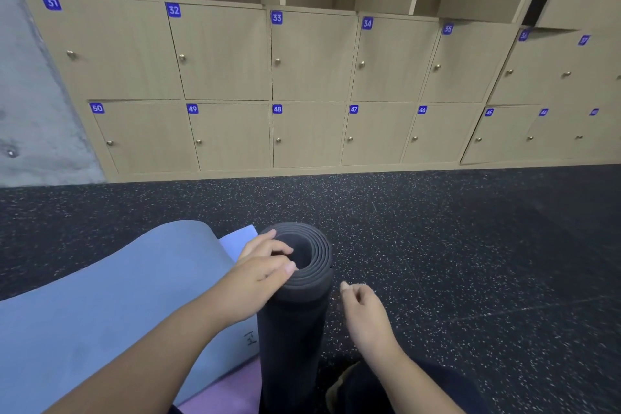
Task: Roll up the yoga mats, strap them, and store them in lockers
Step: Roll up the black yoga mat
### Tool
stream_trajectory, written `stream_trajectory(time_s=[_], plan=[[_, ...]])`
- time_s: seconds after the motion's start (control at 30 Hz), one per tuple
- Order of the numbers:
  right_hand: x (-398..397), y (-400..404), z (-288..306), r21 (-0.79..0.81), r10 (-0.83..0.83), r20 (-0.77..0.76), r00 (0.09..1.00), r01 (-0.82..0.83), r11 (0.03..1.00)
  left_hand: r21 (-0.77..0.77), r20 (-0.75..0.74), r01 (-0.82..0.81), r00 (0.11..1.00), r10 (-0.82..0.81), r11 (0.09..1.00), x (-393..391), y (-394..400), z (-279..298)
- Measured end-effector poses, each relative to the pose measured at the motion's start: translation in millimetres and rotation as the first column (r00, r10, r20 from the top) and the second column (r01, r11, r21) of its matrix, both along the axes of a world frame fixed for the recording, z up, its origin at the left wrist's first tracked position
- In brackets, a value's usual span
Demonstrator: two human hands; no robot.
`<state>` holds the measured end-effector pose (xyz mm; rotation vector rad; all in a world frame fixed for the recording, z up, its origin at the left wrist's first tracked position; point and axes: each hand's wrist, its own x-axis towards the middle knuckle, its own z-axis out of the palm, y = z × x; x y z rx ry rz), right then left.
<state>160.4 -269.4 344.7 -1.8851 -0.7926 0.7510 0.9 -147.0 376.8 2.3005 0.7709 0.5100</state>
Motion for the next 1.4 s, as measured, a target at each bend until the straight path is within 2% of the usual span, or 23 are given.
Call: stream_trajectory(time_s=[0.1, 0.13, 0.2, 0.23, 0.3, 0.37, 0.43, 0.63, 0.77, 0.87, 0.93, 1.03, 1.13, 1.2, 1.3, 1.4], plan=[[-4, 2, 22, 0.090, 0.005, -0.113, 0.994, 0.005, 0.996, -0.037, -0.011, 0.016, 1.000, -0.017, 0.999, -1, -6, 3], [-5, 5, 28, 0.094, 0.030, -0.097, 0.995, -0.021, 0.995, -0.046, -0.014, 0.019, 1.000, -0.020, 0.999, 0, -9, 4], [-3, 10, 37, 0.010, 0.101, 0.040, 0.994, -0.101, 0.995, -0.067, 0.005, -0.066, 0.998, 0.066, 0.996, 3, -13, 3], [-3, 11, 40, -0.045, 0.143, 0.059, 0.988, -0.141, 0.989, -0.125, 0.018, -0.149, 0.988, 0.152, 0.981, 5, -13, 3], [-6, 11, 47, -0.107, 0.193, -0.058, 0.980, -0.198, 0.974, -0.350, 0.002, -0.278, 0.955, 0.297, 0.894, 6, -15, 7], [-9, 11, 49, -0.102, 0.176, -0.144, 0.974, -0.192, 0.976, -0.482, -0.056, -0.283, 0.954, 0.294, 0.829, 4, -17, 13], [-11, 9, 48, -0.063, 0.164, -0.131, 0.978, -0.173, 0.983, -0.470, -0.058, -0.234, 0.970, 0.234, 0.851, 5, -20, 19], [-3, 0, 44, 0.173, 0.135, -0.119, 0.984, -0.113, 0.978, -0.397, 0.184, -0.063, 0.972, 0.147, 0.916, 15, -19, 34], [18, 4, 36, 0.239, 0.156, -0.009, 0.988, -0.149, 0.960, -0.305, 0.287, -0.026, 0.951, 0.118, 0.952, 29, -12, 29], [29, 8, 15, 0.146, 0.183, 0.066, 0.981, -0.191, 0.971, -0.263, 0.278, -0.153, 0.934, 0.227, 0.953, 39, -4, 2], [35, 15, -5, 0.048, 0.199, 0.142, 0.970, -0.207, 0.977, -0.227, 0.153, -0.222, 0.953, 0.260, 0.948, 47, 3, -25], [44, 27, -32, -0.049, 0.255, 0.252, 0.934, -0.250, 0.967, -0.156, -0.066, -0.189, 0.981, 0.180, 0.970, 56, 12, -67], [51, 32, -66, -0.160, 0.321, 0.244, 0.915, -0.289, 0.944, -0.229, -0.110, -0.119, 0.989, 0.096, 0.966, 61, 16, -109], [54, 35, -88, -0.253, 0.350, 0.222, 0.910, -0.293, 0.922, -0.223, -0.169, -0.060, 0.985, 0.022, 0.973, 64, 15, -135], [60, 54, -112, -0.312, 0.366, 0.172, 0.915, -0.302, 0.901, -0.244, -0.153, -0.047, 0.988, 0.009, 0.969, 66, 18, -170], [70, 80, -129, -0.435, 0.468, 0.132, 0.874, -0.373, 0.820, -0.257, -0.205, -0.030, 0.978, -0.024, 0.966, 74, 28, -197]])
